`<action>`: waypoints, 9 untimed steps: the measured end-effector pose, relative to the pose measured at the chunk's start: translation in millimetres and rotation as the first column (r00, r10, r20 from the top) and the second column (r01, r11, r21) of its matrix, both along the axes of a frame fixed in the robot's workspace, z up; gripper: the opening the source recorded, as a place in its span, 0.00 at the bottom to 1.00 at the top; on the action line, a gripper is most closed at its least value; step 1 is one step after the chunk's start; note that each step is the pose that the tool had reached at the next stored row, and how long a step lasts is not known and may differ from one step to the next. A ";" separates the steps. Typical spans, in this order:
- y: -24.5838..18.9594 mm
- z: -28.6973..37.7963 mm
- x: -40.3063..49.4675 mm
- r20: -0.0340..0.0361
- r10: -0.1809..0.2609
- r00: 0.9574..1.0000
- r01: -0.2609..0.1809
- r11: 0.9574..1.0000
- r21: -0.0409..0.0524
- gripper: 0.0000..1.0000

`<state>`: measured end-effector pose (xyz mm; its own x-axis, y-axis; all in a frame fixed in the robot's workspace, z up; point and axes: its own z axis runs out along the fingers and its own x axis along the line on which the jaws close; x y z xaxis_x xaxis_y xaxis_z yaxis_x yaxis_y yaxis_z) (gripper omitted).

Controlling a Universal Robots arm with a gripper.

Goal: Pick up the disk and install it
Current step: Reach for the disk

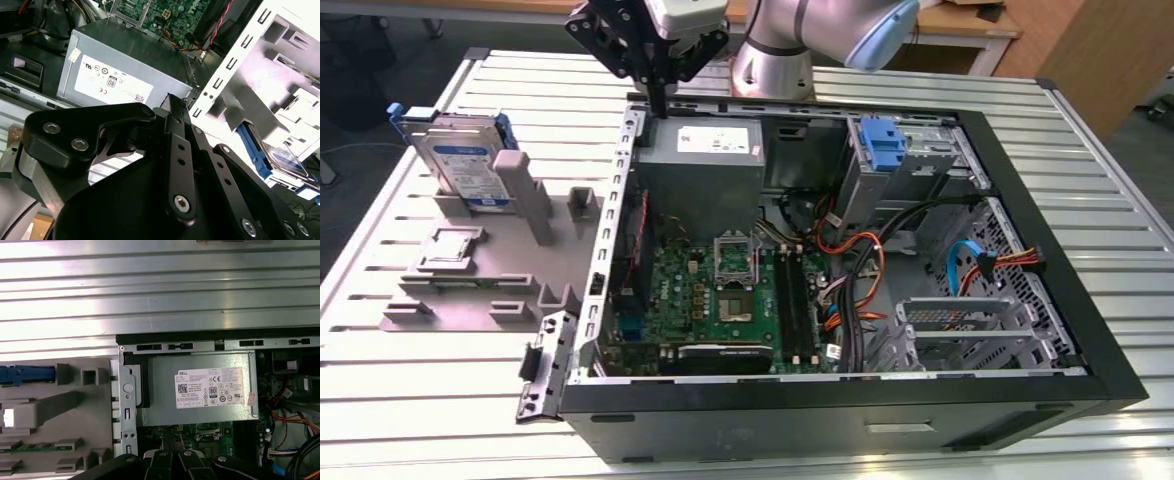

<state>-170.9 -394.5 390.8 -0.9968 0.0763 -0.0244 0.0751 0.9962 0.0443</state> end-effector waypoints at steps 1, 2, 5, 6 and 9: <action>0.0 -0.1 -0.5 0.000 0.000 1.000 0.000 1.000 0.000 0.10; 0.0 -0.1 -1.1 0.000 0.000 1.000 0.000 1.000 0.000 0.10; 0.0 -0.2 -2.9 0.000 0.000 1.000 0.000 1.000 0.000 0.10; 0.0 -0.2 -3.5 0.000 0.000 1.000 0.000 1.000 0.000 0.10; 0.0 -0.4 -5.1 0.000 0.000 1.000 0.000 1.000 0.000 0.10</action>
